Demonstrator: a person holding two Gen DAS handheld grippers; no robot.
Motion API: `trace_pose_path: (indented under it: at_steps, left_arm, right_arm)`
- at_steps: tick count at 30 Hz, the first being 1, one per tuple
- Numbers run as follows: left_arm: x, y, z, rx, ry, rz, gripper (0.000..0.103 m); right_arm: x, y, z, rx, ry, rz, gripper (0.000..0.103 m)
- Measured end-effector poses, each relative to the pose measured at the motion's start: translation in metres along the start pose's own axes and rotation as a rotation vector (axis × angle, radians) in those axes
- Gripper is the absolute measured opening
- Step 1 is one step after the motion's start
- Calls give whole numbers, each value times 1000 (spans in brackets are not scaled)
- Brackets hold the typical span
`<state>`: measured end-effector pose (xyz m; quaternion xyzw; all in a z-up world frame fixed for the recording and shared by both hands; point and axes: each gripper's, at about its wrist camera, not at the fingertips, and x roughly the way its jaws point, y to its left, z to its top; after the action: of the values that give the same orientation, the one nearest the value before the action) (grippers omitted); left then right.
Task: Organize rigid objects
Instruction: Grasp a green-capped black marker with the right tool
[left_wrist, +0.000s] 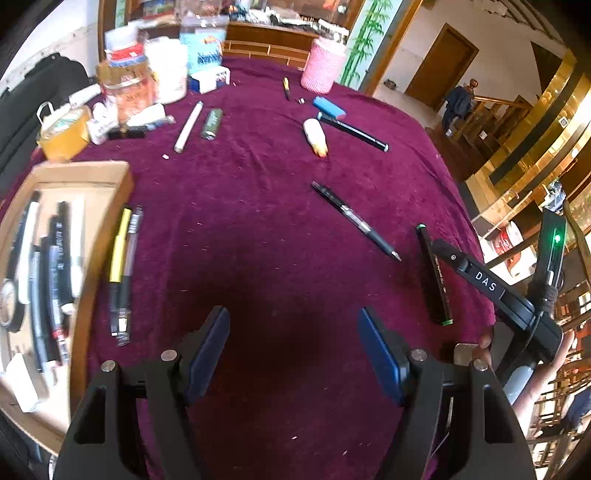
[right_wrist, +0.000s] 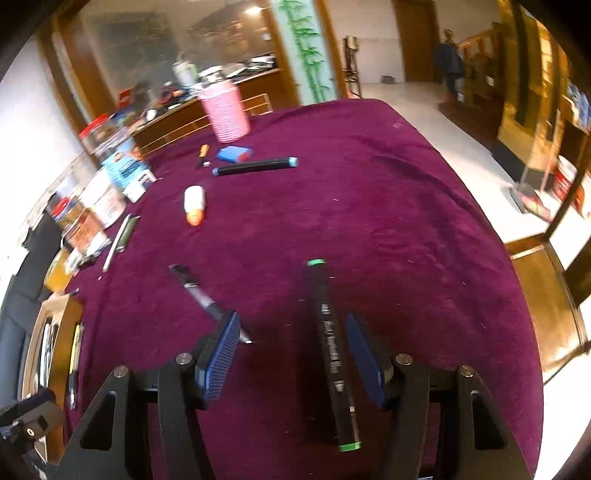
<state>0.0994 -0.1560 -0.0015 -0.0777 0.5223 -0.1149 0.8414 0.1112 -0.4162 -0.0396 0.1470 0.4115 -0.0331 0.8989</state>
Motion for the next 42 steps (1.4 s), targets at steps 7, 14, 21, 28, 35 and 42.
trace_pose_path:
  at_steps: [7,14,21,28,35,42]
  left_arm:
    - [28,-12,15,-26,53,-16,71]
    - [53,-26,31,-44,88,-35,71]
    - [83,-37,58,-86,108,-14,71]
    - [115,-51,93,-185,111,17,71]
    - [141,-66,95,-162,115,137,60]
    - [139,-72,85,-66,55,196,35]
  right_arm:
    - [16,-13,-1,32,61,-66,53]
    - [32,-11,-4,47,111,-73,34]
    - [31,-12,-3,73,112,-54,17]
    - [28,-15,-2,102,102,-20,17]
    - [27,-17,0,120,93,-23,17]
    - [27,-13,-1,89,89,-54,17]
